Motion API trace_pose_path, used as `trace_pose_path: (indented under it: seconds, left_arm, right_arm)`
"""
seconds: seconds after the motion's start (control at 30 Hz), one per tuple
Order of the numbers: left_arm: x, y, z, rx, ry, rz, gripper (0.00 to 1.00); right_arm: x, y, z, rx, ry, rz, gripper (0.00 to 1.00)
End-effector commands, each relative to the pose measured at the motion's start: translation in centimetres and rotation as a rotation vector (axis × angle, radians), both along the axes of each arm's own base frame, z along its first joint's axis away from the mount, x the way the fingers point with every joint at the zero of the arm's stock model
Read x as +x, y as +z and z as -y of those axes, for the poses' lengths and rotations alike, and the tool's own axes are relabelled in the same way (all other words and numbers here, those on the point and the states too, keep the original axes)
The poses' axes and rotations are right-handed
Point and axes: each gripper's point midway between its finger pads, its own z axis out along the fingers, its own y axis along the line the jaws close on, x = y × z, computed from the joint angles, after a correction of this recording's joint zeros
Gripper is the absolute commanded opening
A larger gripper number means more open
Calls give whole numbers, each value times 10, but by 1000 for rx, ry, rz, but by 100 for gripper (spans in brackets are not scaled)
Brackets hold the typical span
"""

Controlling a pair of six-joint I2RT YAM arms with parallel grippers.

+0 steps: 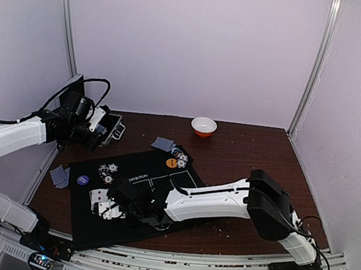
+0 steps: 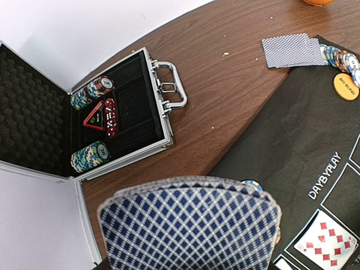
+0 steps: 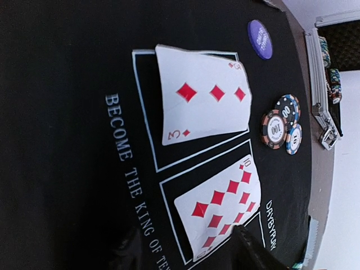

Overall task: Distribute texas hold em gaming equipment
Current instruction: Flop the poker card in the community card area.

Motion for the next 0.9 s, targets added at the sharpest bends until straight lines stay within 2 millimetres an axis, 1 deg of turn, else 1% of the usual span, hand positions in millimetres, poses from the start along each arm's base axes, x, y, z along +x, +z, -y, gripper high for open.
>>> trace_pose_path:
  seconds: [0.0,0.03,0.1,0.13,0.17,0.2,0.27,0.3,0.33,0.37,0.43,0.5,0.53,0.6,0.63,0.7,0.87]
  left_arm:
    - [7,9,4,-28,-12,48,51]
    - [7,9,5,-31,-16,48,51]
    - [7,8,7,-34,-29,46,51]
    - [6,8,8,-36,-35,45,51]
    - [6,8,9,-39,-41,44,51]
    - [5,7,11,-43,-51,40,51]
    - [4,6,18,-61,-87,30,51]
    - [3,5,22,-73,-110,22,51]
    - [2,6,28,-91,-140,16,51]
    - [0,8,36,-109,-173,13,51]
    - [-8,15,56,-126,-255,25,51]
    - [-22,20,79,-94,-359,45,51]
    - [-30,20,92,-69,-415,52,51]
    - [-48,18,116,-34,-518,57,50]
    - [-57,15,125,-25,-561,53,50]
    - [-67,12,136,-17,-614,44,50]
    - [-83,13,155,-13,-710,43,50]
  right_arm:
    - [-24,72,-11,236,36,-157,67]
    - [-22,87,-9,297,22,-191,74]
    - [-10,116,-2,419,-26,-271,87]
    - [-2,136,6,492,-55,-314,94]
    - [8,152,14,561,-84,-366,99]
    - [18,167,23,639,-110,-423,100]
    - [42,190,47,777,-178,-545,100]
    - [55,193,63,844,-242,-636,100]
    - [69,201,77,908,-278,-704,100]
    - [81,209,90,971,-312,-772,100]
    - [102,217,114,1064,-374,-880,100]
    - [117,217,130,1107,-430,-932,100]
    - [122,216,134,1109,-449,-942,100]
    - [126,211,136,1092,-476,-957,98]
    - [127,208,133,1079,-482,-971,97]
    - [123,201,123,1047,-474,-1048,94]
    - [118,180,96,1010,-461,-1253,84]
